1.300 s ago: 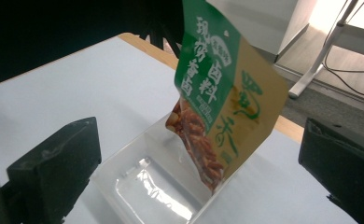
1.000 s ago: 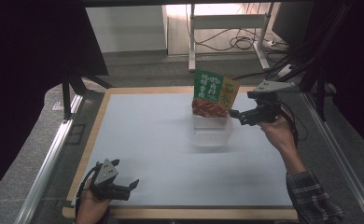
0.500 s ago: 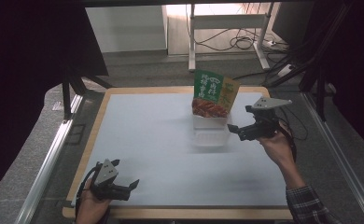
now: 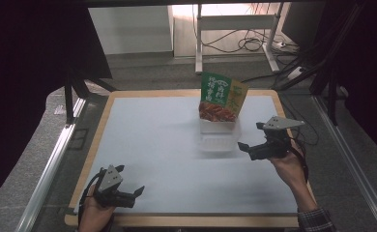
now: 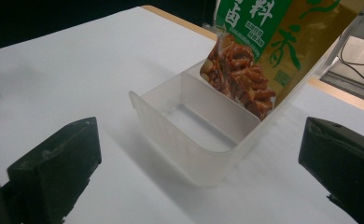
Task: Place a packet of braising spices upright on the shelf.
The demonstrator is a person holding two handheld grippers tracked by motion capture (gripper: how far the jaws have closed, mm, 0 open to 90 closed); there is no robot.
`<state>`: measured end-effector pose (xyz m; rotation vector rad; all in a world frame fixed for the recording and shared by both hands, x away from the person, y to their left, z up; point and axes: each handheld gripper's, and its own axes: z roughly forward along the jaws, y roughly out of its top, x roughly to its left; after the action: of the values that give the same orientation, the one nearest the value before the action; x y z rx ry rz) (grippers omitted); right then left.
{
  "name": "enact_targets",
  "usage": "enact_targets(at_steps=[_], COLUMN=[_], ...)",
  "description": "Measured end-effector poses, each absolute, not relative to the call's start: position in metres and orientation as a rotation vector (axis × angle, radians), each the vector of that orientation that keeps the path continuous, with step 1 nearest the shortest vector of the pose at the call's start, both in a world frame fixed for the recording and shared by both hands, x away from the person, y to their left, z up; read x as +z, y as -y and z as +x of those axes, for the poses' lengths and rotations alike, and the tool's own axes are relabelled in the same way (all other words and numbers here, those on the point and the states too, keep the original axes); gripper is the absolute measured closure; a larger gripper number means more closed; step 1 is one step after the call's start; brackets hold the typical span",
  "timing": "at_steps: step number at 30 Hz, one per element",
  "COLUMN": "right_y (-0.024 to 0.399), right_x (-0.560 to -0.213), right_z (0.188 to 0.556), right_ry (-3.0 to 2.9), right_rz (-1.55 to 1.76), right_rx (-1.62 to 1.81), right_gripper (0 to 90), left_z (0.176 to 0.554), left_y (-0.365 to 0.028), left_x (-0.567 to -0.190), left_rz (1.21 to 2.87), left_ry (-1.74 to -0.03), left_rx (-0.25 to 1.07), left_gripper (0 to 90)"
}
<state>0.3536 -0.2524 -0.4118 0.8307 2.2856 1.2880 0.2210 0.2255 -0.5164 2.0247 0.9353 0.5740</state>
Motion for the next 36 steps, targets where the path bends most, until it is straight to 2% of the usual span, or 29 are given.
enact_targets(at_steps=[36], right_y=[0.266], right_x=[-0.451], right_z=[0.287], right_ry=[-2.289], right_rz=[0.773], right_rx=[1.234], right_gripper=[0.0], left_z=[0.220], left_y=[-0.224], left_x=[-0.517], left_rz=[2.028], left_ry=[-0.935], left_rx=[0.577], left_gripper=[0.0])
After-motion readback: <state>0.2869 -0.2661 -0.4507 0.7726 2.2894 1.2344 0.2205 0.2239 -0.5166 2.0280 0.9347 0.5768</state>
